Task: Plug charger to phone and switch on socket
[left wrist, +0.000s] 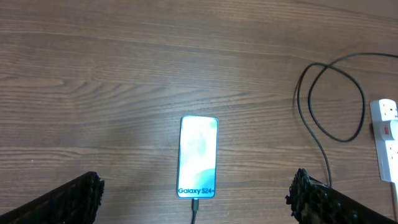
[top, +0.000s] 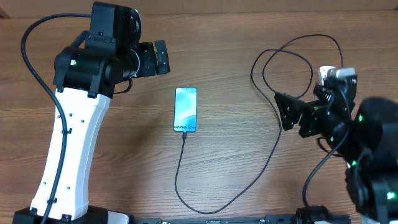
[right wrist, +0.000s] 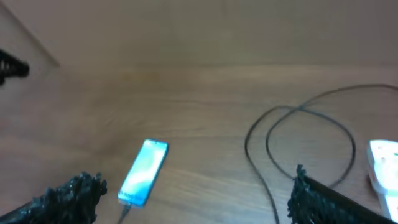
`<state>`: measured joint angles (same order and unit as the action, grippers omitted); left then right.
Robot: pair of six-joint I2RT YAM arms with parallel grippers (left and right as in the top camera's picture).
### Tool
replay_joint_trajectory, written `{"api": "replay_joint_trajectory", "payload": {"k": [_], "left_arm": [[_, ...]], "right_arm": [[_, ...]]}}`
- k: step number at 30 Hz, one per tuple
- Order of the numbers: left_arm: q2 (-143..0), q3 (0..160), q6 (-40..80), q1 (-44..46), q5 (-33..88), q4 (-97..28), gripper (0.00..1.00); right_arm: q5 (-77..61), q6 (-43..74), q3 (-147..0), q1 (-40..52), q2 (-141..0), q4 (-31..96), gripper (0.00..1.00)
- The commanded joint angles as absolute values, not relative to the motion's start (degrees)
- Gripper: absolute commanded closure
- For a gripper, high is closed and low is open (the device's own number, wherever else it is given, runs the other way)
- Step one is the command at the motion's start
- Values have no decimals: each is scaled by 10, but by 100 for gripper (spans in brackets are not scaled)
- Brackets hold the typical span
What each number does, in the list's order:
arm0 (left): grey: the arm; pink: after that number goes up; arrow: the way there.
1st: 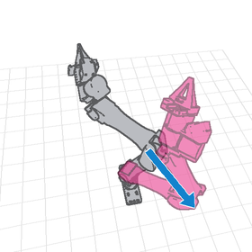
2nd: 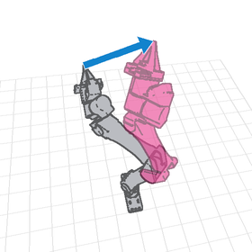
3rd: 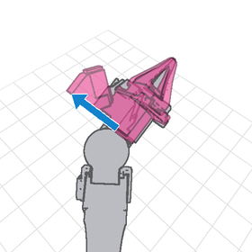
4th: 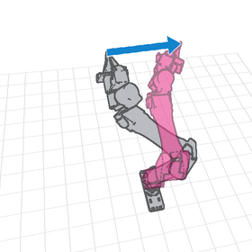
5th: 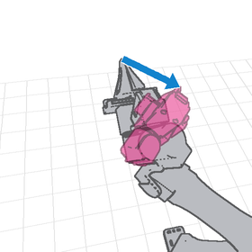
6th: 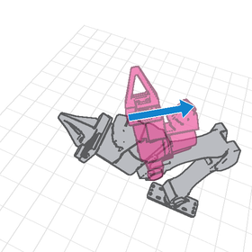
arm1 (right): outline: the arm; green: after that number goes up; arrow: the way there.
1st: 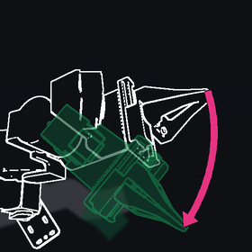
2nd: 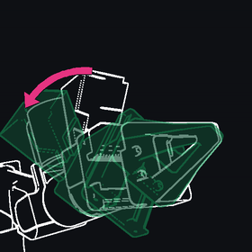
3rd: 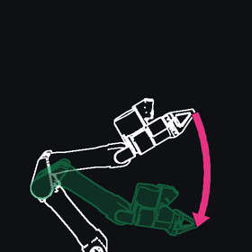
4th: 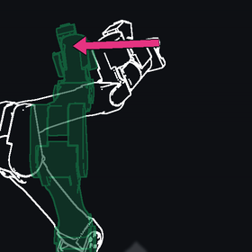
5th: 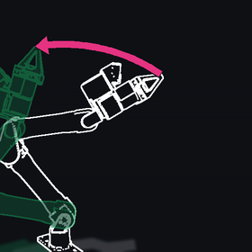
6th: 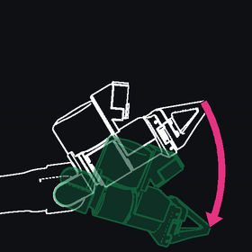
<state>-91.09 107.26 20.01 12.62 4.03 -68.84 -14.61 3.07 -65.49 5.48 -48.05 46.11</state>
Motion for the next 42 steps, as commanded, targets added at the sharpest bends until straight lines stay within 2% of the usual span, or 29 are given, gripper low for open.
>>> {"api": "replay_joint_trajectory", "payload": {"k": [1,6,12,29,42], "left_arm": [[-913,1071,208,124,41,-688,0],[-913,1072,208,124,41,-688,1],[-913,1072,208,124,41,-688,0],[-913,1071,208,124,41,-688,0],[-913,1072,208,124,41,-688,0]], "right_arm": [[-138,27,-562,58,-417,387,0],[-135,27,-402,55,-307,243,0],[-136,27,-246,44,-188,133,0],[-138,27,-28,34,-15,44,0],[-152,31,-10,41,-1,45,0]]}}
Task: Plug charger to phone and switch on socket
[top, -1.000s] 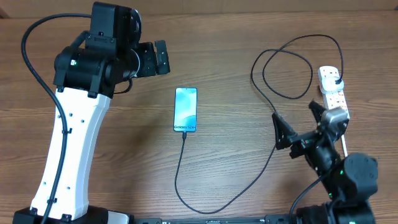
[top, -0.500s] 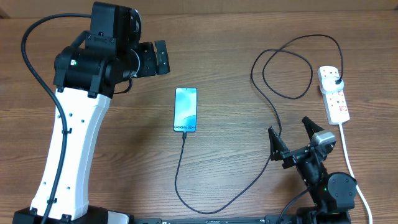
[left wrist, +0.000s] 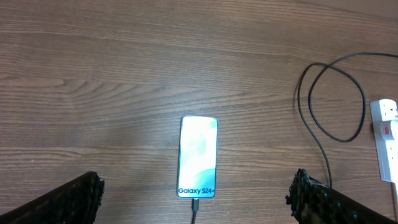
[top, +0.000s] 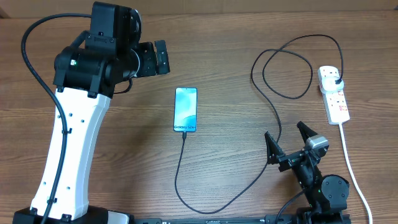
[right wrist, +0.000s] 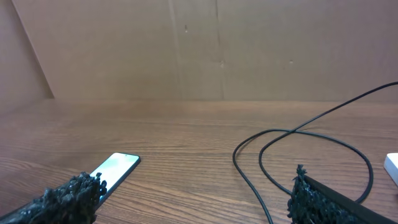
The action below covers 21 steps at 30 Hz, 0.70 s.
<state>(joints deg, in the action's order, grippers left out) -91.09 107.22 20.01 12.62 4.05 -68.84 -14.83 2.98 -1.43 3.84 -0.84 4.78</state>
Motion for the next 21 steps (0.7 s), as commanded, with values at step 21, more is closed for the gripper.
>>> {"api": "replay_joint_trajectory", "payload": {"k": [21], "left_arm": [[-840,1053,208,121,41,-688,1]], "right_arm": [[-151,31,-4,41,-2,32,0]]}}
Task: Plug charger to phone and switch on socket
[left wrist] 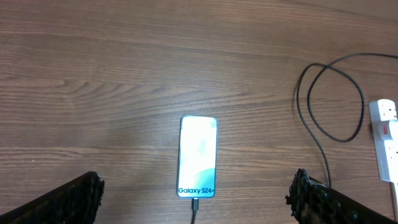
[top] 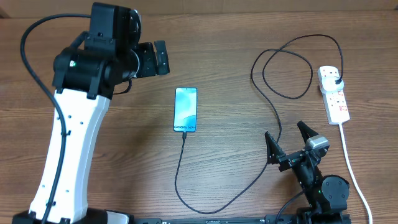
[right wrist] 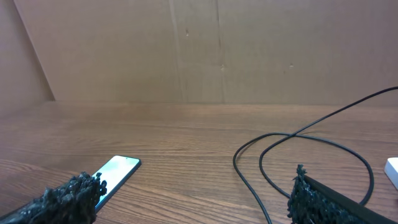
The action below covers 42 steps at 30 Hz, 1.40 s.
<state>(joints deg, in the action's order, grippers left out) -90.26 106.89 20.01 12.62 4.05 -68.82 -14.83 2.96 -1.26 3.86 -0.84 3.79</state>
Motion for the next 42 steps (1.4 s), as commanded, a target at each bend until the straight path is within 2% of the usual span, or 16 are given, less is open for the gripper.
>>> {"api": "replay_joint_trajectory", "payload": {"k": [1,6,8,11,17,22,29,42], "left_arm": [[-822,1043,208,119,41,-688,0],[-670,896,199,60,19,-667,0],[-587,791,197,7,32,-603,1],[-494,674,149,-26,64,-494,1],[-333,458,-3,-30,132,-242,1],[-266,335,-33,-29,132,-117,0],[-197,219,-135,1,128,-63,0],[-74,72,-202,8,114,-53,0]], "right_arm": [[-151,31,-4,41,-2,32,0],[-151,31,-4,41,-2,32,0],[-151,31,-4,42,-2,32,0],[-151,31,-4,41,-2,32,0],[-151,31,-4,41,-2,32,0],[-151,31,-4,41,-2,32,0],[-151,31,-4,41,-2,32,0],[-151,31,-4,41,-2,32,0]]}}
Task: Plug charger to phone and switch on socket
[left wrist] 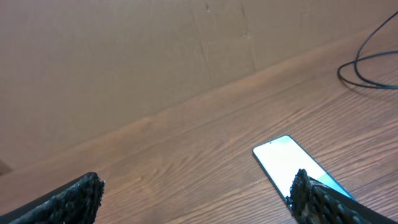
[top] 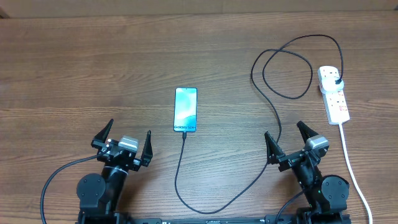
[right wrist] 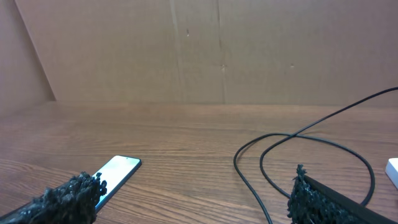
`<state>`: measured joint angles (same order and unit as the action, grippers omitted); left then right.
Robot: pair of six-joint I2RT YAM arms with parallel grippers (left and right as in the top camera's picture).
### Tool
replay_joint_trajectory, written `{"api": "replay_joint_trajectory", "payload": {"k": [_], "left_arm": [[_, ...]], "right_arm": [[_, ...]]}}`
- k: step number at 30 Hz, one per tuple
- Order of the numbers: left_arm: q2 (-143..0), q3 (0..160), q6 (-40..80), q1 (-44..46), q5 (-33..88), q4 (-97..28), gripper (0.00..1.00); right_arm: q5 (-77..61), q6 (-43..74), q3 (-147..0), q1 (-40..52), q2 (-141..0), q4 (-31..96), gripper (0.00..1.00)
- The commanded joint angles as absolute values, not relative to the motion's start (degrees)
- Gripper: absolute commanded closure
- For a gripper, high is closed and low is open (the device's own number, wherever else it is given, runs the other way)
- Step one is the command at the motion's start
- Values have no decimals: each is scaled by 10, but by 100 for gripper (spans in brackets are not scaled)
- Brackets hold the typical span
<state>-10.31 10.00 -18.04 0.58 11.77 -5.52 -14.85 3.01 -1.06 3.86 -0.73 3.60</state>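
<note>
The phone lies face up mid-table, screen lit, with the black charger cable plugged into its near end. That cable loops right and up to the white socket strip at the far right. My left gripper rests low at the front left, open and empty; the phone shows beside its right finger. My right gripper sits low at the front right, open and empty, with the phone and the cable ahead of it.
A brown cardboard wall backs the wooden table. The white lead of the socket strip runs down the right edge past my right arm.
My left arm has come down from high over the table's left back to a low rest at the front left. Its camera now looks along the table. Phone, cable and right arm have not moved.
First my right gripper was raised near the socket strip while the left hung high over the phone. Then the right arm lay folded low at the front right. It stayed there, and now the left arm is folded low too.
</note>
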Motion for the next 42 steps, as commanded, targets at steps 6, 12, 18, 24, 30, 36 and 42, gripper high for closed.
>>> {"api": "replay_joint_trajectory", "payload": {"k": [6,12,18,24,30,36,42], "left_arm": [[-10,10,-205,8,113,-49,1],[-2,10,-206,8,113,-49,0],[-3,10,-206,8,113,-48,0],[-3,10,-206,8,112,-48,0],[-3,10,-206,8,112,-48,0],[-3,10,-206,8,113,-48,0],[-3,10,-206,8,113,-49,1]], "right_arm": [[-151,31,-4,41,-2,32,0],[-151,31,-4,41,-2,32,0],[-151,31,-4,41,-2,32,0],[-151,31,-4,42,-2,32,0],[-151,31,-4,41,-2,32,0],[-151,31,-4,41,-2,32,0],[-151,31,-4,41,-2,32,0]]}}
